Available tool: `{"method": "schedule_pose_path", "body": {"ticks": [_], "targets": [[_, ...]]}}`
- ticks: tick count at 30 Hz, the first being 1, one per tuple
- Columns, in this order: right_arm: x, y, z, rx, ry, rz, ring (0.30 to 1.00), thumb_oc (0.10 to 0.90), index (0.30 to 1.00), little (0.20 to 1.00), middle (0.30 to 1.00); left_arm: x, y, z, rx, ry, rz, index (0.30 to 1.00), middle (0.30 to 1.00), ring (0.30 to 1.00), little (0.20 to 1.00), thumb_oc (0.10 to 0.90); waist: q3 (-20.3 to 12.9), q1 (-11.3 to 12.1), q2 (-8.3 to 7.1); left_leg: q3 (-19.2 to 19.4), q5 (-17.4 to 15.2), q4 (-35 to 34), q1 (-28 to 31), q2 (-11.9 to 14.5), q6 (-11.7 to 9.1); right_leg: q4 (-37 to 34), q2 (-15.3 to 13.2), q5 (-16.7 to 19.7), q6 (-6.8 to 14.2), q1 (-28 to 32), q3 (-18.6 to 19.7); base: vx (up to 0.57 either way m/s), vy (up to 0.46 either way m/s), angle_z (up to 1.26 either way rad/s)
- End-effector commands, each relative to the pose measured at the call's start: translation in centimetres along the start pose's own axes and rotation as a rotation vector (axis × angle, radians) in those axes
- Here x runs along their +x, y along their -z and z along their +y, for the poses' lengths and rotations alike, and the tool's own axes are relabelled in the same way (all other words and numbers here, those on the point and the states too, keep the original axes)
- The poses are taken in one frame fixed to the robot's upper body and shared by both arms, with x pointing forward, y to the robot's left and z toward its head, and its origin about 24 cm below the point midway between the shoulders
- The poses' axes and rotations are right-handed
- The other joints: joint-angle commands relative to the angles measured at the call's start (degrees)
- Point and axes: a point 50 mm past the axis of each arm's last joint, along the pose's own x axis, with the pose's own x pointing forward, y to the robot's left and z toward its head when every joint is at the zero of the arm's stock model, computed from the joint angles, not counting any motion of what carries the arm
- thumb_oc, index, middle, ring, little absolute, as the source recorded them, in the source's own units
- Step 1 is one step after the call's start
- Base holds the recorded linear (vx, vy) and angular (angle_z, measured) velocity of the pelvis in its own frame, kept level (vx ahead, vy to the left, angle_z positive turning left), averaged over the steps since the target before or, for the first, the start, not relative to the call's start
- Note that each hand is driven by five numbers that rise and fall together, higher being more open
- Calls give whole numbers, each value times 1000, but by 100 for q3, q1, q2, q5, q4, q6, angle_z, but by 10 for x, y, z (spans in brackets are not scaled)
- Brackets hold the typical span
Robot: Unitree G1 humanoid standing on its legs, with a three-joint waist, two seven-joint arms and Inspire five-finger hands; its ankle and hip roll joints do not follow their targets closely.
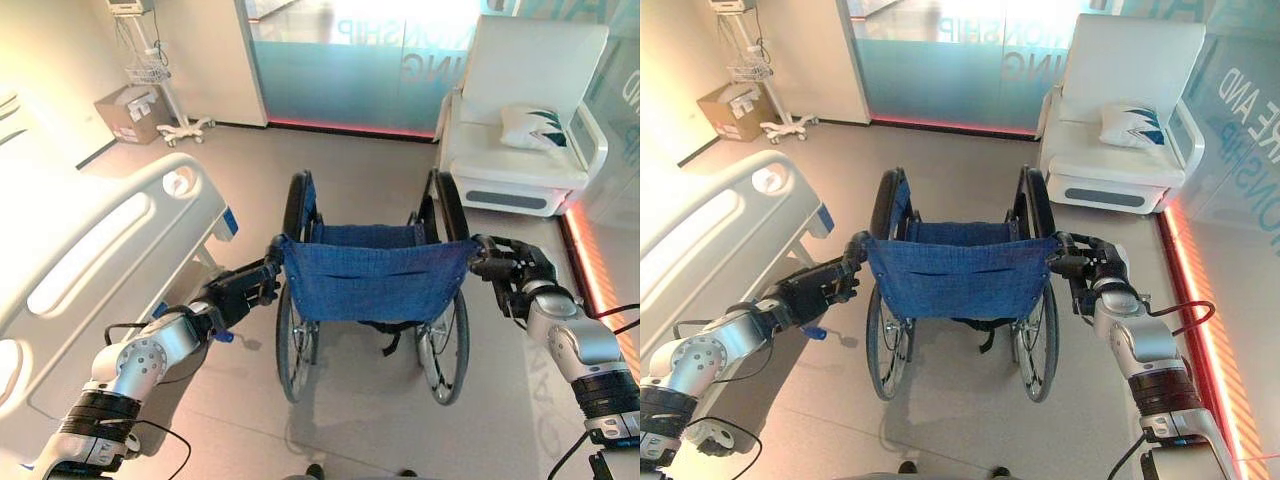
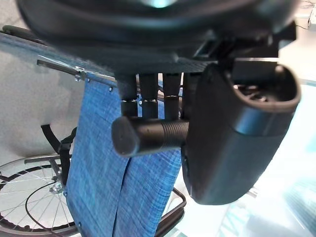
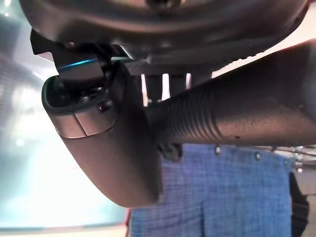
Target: Push the wheelchair next to the bed
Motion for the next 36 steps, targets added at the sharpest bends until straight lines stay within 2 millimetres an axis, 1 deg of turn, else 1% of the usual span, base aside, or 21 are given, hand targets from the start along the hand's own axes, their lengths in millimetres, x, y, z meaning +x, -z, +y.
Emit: {"method": "schedule_pose_path", "body": {"ticks": [1, 2, 4, 5, 7, 9, 11, 12, 14, 15, 17, 19, 21, 24, 25, 26, 29, 30, 32, 34, 36], "targets": [[-11, -70, 10, -168, -184, -245, 300, 400, 300, 300, 300, -10, -63, -97, -14, 490, -237, 300, 300, 300, 300, 400, -293, -299, 5, -128, 488, 1830, -482, 771, -608, 551, 234, -212, -327, -239, 8, 60, -231, -7], [-12, -75, 15, -178, -209, -258, 300, 400, 300, 300, 300, -12, -68, -92, -28, 473, -252, 300, 300, 300, 300, 400, -195, -228, -62, -349, 714, 2408, -727, 819, -585, 720, 314, -253, -422, -262, 74, 67, -200, -14], [-12, -79, 21, -187, -239, -274, 300, 400, 300, 300, 300, -16, -76, -86, -41, 452, -275, 300, 300, 300, 300, 400, -37, -110, -167, -584, 788, 3116, -1061, 714, -456, 914, 401, -306, -528, -223, 211, 124, -245, -26], [-13, -80, 22, -188, -253, -280, 300, 400, 300, 300, 300, -18, -79, -82, -45, 441, -285, 300, 300, 300, 300, 400, 25, -34, -204, -742, 771, 3273, -1214, 539, -376, 972, 439, -318, -550, -188, 302, 158, -202, -45], [-15, -82, 25, -200, -290, -303, 300, 400, 300, 300, 300, -25, -85, -72, -54, 407, -316, 300, 300, 300, 300, 400, 206, 180, -207, -1006, 610, 3427, -1616, -118, -161, 1107, 601, -427, -553, -31, 559, 200, -137, -52], [-16, -88, 30, -214, -310, -330, 300, 400, 300, 300, 300, -30, -92, -63, -61, 375, -348, 300, 300, 300, 300, 400, 295, 338, -45, -703, 828, 2683, -1803, -357, -216, 1152, 926, -621, -557, 200, 604, 278, -77, -29], [-15, -91, 36, -222, -324, -342, 300, 400, 300, 300, 300, -28, -96, -56, -66, 357, -365, 300, 300, 300, 300, 400, 282, 477, 53, -633, 1078, 1884, -1883, -584, -253, 1130, 1082, -700, -525, 403, 605, 265, -8, -20], [-15, -92, 36, -222, -325, -343, 300, 400, 300, 300, 300, -28, -96, -55, -66, 356, -366, 300, 300, 300, 300, 400, 285, 490, 49, -627, 1114, 1801, -1865, -609, -255, 1123, 1080, -709, -520, 429, 609, 358, -3, -22], [-14, -98, 40, -231, -357, -359, 300, 400, 300, 300, 300, -28, -104, -48, -63, 331, -382, 300, 300, 300, 300, 400, 149, 706, 85, -508, 1420, 1128, -2018, -772, -272, 1029, 1194, -926, -496, 868, 618, 397, 8, -49], [-14, -99, 40, -229, -361, -361, 300, 400, 300, 300, 300, -28, -106, -47, -61, 329, -385, 300, 300, 300, 300, 400, 122, 730, 66, -483, 1358, 1099, -1996, -790, -238, 1031, 1184, -966, -489, 899, 611, 319, 30, -71], [-10, -109, 45, -219, -391, -363, 300, 400, 300, 300, 300, -29, -117, -43, -53, 316, -393, 300, 300, 300, 300, 400, -125, 871, -103, -409, 658, 1038, -1808, -933, 80, 1198, 1080, -1118, -359, 1005, 568, 381, 69, -70], [-9, -111, 46, -223, -408, -361, 300, 400, 300, 300, 300, -31, -125, -39, -50, 298, -395, 300, 300, 300, 300, 400, -325, 953, -242, -200, 291, 1063, -1731, -1027, 322, 1599, 1018, -948, -224, 986, 438, 333, 90, -35], [-8, -112, 46, -225, -409, -360, 300, 400, 300, 300, 300, -31, -126, -38, -50, 295, -395, 300, 300, 300, 300, 400, -406, 971, -291, -125, 171, 1030, -1661, -1070, 445, 2033, 993, -676, -92, 840, 365, 205, 99, -4], [-8, -115, 42, -229, -394, -373, 300, 400, 300, 300, 300, -34, -130, -34, 17, 305, -389, 300, 300, 300, 300, 400, -473, 986, -339, -315, 32, 1083, -1534, -1213, 604, 3668, 1161, 403, 381, 183, 558, 265, 76, 11], [-8, -117, 40, -222, -386, -377, 300, 400, 300, 300, 300, -35, -130, -36, 33, 314, -387, 300, 300, 300, 300, 400, -488, 992, -350, -395, 22, 1102, -1541, -1241, 621, 3878, 1179, 548, 440, 21, 621, 229, -21, 43], [-8, -121, 40, -213, -370, -382, 300, 400, 300, 300, 300, -37, -132, -39, 53, 335, -381, 300, 300, 300, 300, 400, -493, 984, -345, -543, -27, 1159, -1533, -1289, 629, 4056, 1129, 627, 490, -206, 729, 238, -49, 47], [-7, -128, 38, -208, -349, -393, 300, 400, 300, 300, 300, -39, -135, -42, 78, 354, -374, 300, 300, 300, 300, 400, -513, 989, -297, -732, -29, 1283, -1603, -1307, 597, 3783, 967, 436, 392, -306, 746, 156, -62, 16], [-8, -137, 36, -207, -334, -405, 300, 400, 300, 300, 300, -40, -140, -44, 98, 371, -372, 300, 300, 300, 300, 400, -496, 959, -229, -926, -122, 1519, -1671, -1344, 552, 3224, 704, -65, 149, -357, 710, 172, -104, -10], [-9, -141, 32, -211, -330, -421, 300, 400, 300, 300, 300, -40, -142, -48, 113, 385, -375, 300, 300, 300, 300, 400, -391, 883, -166, -1103, -175, 1832, -1710, -1358, 461, 2511, 426, -501, -67, -484, 734, 265, -157, -12], [-10, -146, 29, -216, -332, -440, 300, 400, 300, 300, 300, -40, -141, -56, 120, 392, -379, 300, 300, 300, 300, 400, -222, 796, -107, -1290, -284, 2140, -1674, -1346, 344, 1884, 119, -523, -126, -615, 698, 207, -186, 5], [-14, -155, 30, -230, -334, -464, 300, 400, 300, 300, 300, -40, -140, -64, 121, 395, -387, 300, 300, 300, 300, 400, -44, 701, -79, -1421, -625, 2221, -1494, -1318, 292, 1504, -272, -152, 56, -913, 803, 155, -236, 37]]}}
